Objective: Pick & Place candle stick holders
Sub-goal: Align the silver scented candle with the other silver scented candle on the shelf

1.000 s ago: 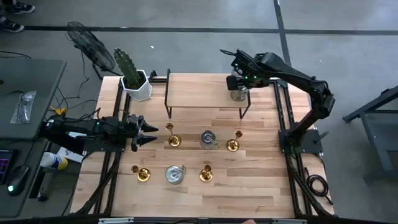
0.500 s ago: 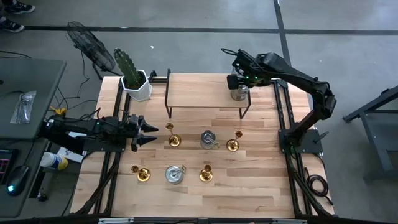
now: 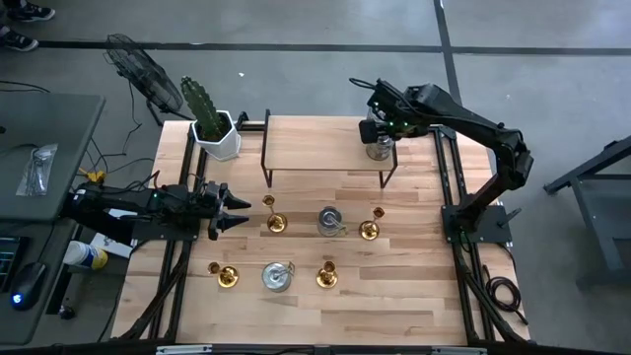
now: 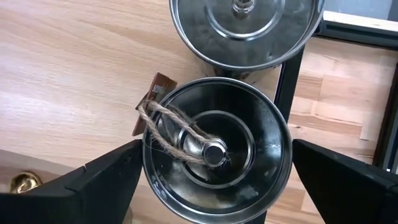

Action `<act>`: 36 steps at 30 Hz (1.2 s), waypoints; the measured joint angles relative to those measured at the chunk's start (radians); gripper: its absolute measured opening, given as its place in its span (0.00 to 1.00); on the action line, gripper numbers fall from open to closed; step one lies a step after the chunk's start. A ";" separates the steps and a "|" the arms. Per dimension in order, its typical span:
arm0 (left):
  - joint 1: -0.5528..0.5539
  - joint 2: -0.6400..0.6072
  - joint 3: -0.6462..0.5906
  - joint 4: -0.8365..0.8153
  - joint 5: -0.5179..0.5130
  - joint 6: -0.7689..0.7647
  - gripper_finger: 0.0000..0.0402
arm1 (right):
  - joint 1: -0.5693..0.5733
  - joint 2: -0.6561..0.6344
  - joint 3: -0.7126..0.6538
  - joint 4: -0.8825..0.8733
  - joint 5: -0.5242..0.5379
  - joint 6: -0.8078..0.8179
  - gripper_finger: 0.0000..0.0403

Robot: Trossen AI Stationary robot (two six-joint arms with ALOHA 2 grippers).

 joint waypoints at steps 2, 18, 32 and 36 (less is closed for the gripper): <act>0.000 0.000 0.000 0.000 0.000 0.000 0.61 | 0.004 0.000 0.000 0.002 0.004 -0.007 0.99; 0.000 0.000 0.000 0.000 0.000 0.000 0.61 | 0.040 0.000 0.000 0.027 0.035 -0.012 0.99; 0.000 0.000 0.000 0.000 0.000 0.000 0.61 | 0.071 0.000 0.000 0.048 0.084 -0.060 0.99; 0.000 0.000 0.000 0.000 0.000 0.000 0.61 | 0.082 -0.003 0.000 0.062 0.112 -0.064 0.99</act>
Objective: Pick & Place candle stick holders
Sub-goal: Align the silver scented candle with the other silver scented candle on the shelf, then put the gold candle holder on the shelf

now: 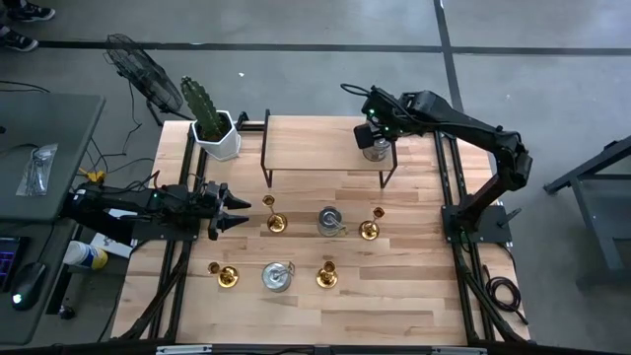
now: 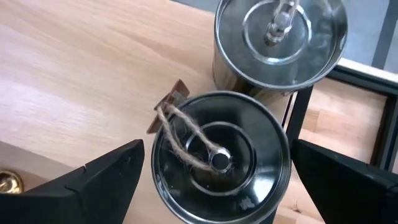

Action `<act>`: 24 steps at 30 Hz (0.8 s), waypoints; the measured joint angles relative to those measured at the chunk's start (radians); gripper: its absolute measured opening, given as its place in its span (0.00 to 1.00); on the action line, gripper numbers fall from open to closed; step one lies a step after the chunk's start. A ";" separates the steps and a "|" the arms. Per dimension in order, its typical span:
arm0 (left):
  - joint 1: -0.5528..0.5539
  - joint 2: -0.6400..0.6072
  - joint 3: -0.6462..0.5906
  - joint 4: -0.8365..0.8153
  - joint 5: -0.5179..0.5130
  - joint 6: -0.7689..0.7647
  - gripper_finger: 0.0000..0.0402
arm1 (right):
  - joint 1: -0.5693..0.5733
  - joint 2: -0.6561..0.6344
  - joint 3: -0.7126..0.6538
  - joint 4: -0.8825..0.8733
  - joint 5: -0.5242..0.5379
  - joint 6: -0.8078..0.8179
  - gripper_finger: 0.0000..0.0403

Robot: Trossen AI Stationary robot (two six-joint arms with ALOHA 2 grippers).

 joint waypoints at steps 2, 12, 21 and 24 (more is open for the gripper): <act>0.000 0.000 0.000 0.000 0.000 0.000 0.61 | 0.001 -0.004 0.000 0.004 0.009 0.000 0.99; 0.000 0.000 0.000 0.000 0.000 0.000 0.61 | 0.007 -0.011 0.000 0.018 0.029 0.000 0.99; 0.000 0.000 0.000 0.000 0.000 0.000 0.61 | 0.067 -0.102 -0.001 -0.013 0.055 0.000 0.99; 0.000 0.000 0.000 0.000 0.000 0.000 0.61 | 0.115 -0.154 -0.002 -0.064 0.060 -0.001 0.99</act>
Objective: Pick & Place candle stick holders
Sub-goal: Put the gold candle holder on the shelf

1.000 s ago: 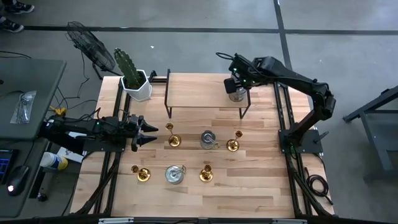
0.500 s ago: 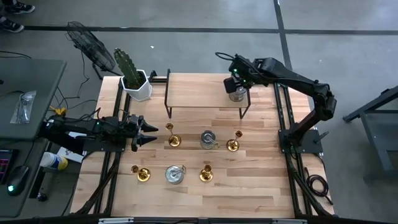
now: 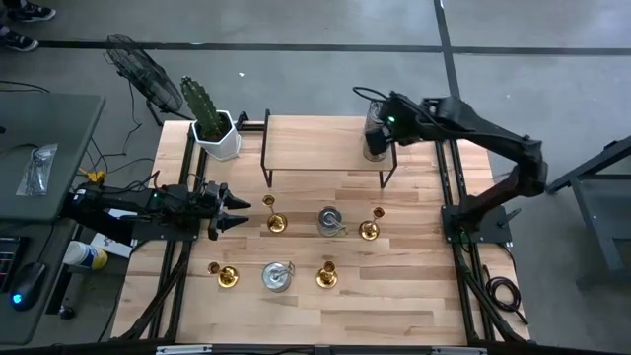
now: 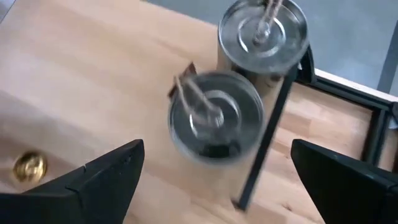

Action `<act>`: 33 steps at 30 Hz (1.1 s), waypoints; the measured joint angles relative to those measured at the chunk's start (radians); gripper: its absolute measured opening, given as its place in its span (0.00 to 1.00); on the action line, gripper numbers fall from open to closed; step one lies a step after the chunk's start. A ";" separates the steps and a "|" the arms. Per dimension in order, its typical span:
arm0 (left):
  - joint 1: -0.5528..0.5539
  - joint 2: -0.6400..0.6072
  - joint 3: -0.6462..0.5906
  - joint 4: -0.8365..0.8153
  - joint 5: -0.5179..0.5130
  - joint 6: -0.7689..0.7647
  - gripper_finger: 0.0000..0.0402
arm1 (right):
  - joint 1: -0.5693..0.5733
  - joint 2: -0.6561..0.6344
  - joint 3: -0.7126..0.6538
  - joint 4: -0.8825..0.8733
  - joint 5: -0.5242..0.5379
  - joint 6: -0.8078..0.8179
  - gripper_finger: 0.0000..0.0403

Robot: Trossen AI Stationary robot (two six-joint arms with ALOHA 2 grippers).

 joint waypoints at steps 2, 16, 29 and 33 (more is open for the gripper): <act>0.000 0.000 0.000 0.000 0.000 0.000 0.61 | 0.046 -0.045 -0.021 -0.027 0.024 0.000 0.99; 0.000 0.000 0.000 0.000 0.000 0.000 0.61 | 0.375 -0.472 -0.540 0.183 0.056 0.028 0.99; 0.000 0.000 0.000 0.000 0.000 0.000 0.61 | 0.537 -0.722 -0.940 0.538 -0.023 -0.145 0.96; 0.000 0.000 0.000 0.000 0.000 0.000 0.61 | 0.563 -0.719 -1.034 0.682 -0.023 -0.240 0.94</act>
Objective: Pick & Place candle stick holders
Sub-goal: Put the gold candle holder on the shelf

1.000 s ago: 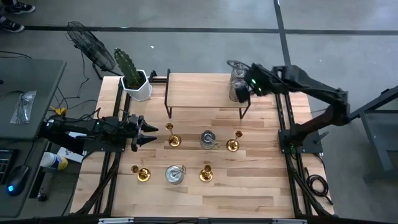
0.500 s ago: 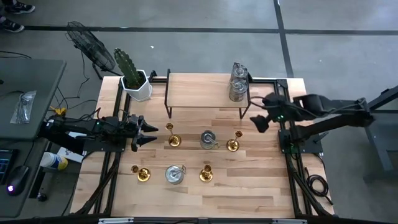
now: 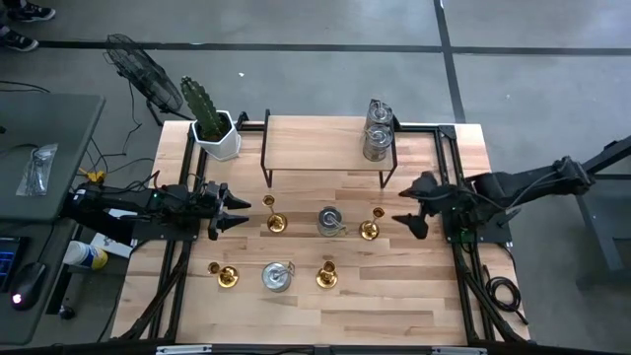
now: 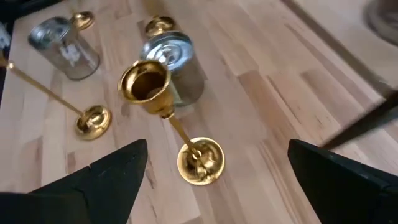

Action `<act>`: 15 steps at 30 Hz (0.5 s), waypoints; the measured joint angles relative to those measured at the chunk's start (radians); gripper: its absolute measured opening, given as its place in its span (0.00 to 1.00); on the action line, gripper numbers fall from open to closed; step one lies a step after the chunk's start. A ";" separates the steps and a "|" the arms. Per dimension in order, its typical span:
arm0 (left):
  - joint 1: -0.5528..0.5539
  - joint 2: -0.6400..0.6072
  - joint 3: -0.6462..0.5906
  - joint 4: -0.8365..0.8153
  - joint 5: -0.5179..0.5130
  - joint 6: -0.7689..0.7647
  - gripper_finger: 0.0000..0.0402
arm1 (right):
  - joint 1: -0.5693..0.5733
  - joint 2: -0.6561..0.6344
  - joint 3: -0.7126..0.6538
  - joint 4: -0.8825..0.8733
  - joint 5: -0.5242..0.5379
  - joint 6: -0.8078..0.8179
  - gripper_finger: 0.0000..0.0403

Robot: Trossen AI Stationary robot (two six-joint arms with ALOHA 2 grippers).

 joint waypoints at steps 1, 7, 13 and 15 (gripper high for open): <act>0.000 0.000 0.000 0.000 0.000 0.000 0.61 | 0.004 0.003 -0.026 0.043 0.000 -0.019 0.94; 0.000 0.000 0.000 0.000 0.000 0.000 0.61 | 0.026 0.044 -0.171 0.282 -0.002 -0.071 0.93; 0.000 0.000 0.000 0.000 0.000 0.000 0.61 | 0.030 0.120 -0.232 0.405 0.005 -0.072 0.93; 0.000 0.000 0.000 0.000 0.000 0.000 0.61 | 0.030 0.153 -0.237 0.436 0.008 -0.072 0.93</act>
